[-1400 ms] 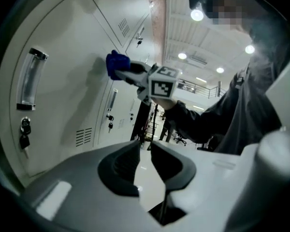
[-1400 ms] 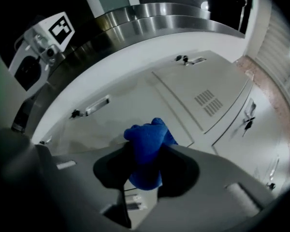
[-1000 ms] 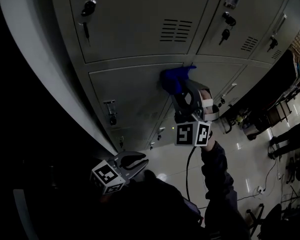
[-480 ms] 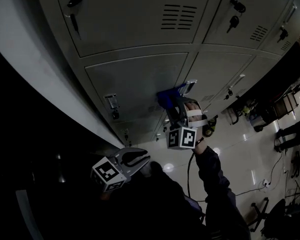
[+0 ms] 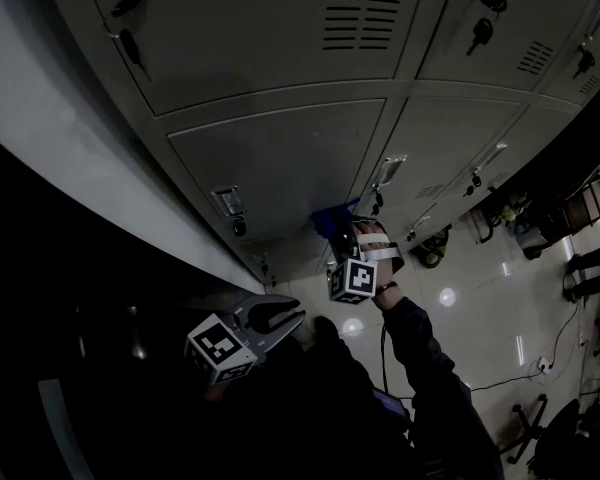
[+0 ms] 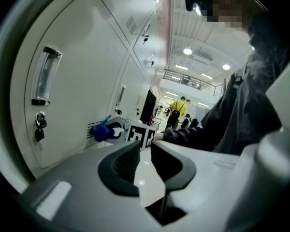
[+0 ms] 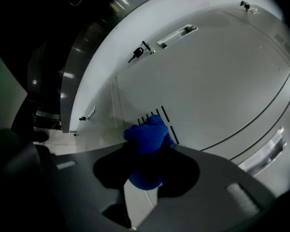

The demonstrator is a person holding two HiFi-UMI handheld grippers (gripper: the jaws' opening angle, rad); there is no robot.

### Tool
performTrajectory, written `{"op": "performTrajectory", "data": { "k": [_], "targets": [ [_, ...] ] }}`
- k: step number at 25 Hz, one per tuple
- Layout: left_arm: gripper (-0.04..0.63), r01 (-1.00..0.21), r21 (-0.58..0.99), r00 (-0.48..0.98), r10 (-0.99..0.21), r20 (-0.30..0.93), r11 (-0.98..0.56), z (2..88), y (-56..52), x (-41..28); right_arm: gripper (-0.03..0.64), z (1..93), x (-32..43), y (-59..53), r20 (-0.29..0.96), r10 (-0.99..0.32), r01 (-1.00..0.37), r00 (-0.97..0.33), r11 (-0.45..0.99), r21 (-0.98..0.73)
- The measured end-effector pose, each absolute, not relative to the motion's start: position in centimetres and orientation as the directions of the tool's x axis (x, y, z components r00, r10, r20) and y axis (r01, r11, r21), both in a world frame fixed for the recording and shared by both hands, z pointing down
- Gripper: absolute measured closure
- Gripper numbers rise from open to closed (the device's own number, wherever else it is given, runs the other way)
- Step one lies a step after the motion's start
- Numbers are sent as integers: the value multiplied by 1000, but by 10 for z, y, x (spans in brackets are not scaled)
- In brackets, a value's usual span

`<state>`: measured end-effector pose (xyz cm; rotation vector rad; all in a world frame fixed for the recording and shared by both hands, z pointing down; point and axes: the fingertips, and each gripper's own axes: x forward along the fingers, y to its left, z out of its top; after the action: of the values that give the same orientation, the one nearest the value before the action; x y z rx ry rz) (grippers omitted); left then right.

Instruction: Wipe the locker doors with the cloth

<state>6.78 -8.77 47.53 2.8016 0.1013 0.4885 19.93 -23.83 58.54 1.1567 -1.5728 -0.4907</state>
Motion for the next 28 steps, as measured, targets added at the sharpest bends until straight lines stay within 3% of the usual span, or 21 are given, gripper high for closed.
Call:
{"op": "performTrajectory", "data": {
  "k": [11, 18, 28],
  "targets": [
    [551, 10, 304, 930, 121, 346, -953, 484, -85, 68, 491, 629, 198, -236, 591, -806, -544, -21, 505, 670],
    [551, 18, 301, 933, 124, 337, -953, 484, -84, 64, 489, 542, 161, -200, 508, -843, -708, -177, 468, 529],
    [551, 48, 290, 945, 137, 296, -956, 478, -77, 60, 495, 458, 115, -129, 424, -870, -735, -252, 457, 501]
  ]
}}
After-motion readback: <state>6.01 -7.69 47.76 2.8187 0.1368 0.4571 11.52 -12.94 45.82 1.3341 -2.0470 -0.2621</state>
